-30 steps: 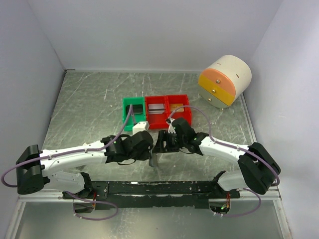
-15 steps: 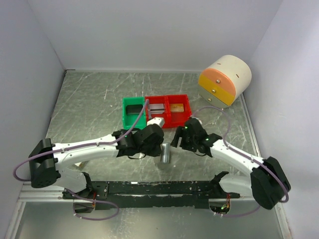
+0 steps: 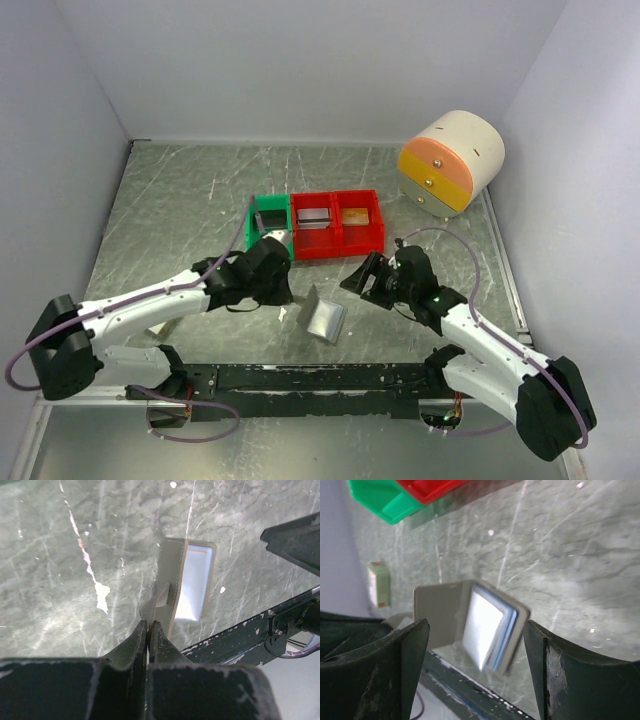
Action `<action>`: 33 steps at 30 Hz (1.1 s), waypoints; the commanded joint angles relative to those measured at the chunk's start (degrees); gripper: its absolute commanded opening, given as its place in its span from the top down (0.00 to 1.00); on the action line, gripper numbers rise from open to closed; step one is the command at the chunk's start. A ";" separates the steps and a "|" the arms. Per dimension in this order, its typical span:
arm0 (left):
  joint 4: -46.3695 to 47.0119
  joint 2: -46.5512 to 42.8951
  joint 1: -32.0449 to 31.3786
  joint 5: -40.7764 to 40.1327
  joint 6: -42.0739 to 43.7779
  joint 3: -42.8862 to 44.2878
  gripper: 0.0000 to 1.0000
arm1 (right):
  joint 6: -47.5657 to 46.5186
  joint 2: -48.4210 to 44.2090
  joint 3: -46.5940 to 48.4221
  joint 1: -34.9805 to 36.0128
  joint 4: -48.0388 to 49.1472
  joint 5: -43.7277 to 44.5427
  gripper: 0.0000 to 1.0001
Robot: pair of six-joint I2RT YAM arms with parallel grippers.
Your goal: Take the credit cards out of the card holder
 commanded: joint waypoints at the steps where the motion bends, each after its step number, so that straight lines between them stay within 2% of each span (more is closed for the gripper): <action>1: 2.02 -3.67 4.55 5.55 4.17 -2.61 0.93 | 7.76 -1.99 -3.24 -0.12 10.23 -7.72 0.23; 3: -0.78 -3.57 5.25 4.51 4.03 -2.86 0.93 | 8.61 -2.21 -3.35 -0.12 11.11 -9.31 0.24; 6: -3.67 -4.89 6.34 2.51 3.03 -4.70 0.93 | 7.67 -1.97 -1.08 0.56 7.37 -10.42 0.25; 9: -3.44 -6.95 7.88 4.66 3.34 -7.78 0.93 | 7.30 -1.39 1.79 3.64 3.91 -7.70 0.29; 14: -4.94 -9.31 7.93 5.46 2.34 -11.36 0.93 | 12.49 3.32 2.10 13.64 5.67 -0.30 0.38; 16: -4.16 -10.97 7.91 5.44 1.13 -13.12 0.93 | 15.42 6.28 2.42 18.51 5.52 5.50 0.45; 19: -0.29 -12.32 7.88 6.61 0.62 -16.00 0.93 | 17.55 9.69 3.17 23.18 4.09 11.60 0.45; 24: -0.99 -8.93 7.93 6.37 -1.12 -15.77 0.93 | 15.01 16.04 3.27 23.39 10.80 7.31 0.47; 33: -5.98 -6.93 7.95 4.22 2.12 -11.81 0.93 | 17.09 20.85 3.91 23.63 17.37 8.61 0.49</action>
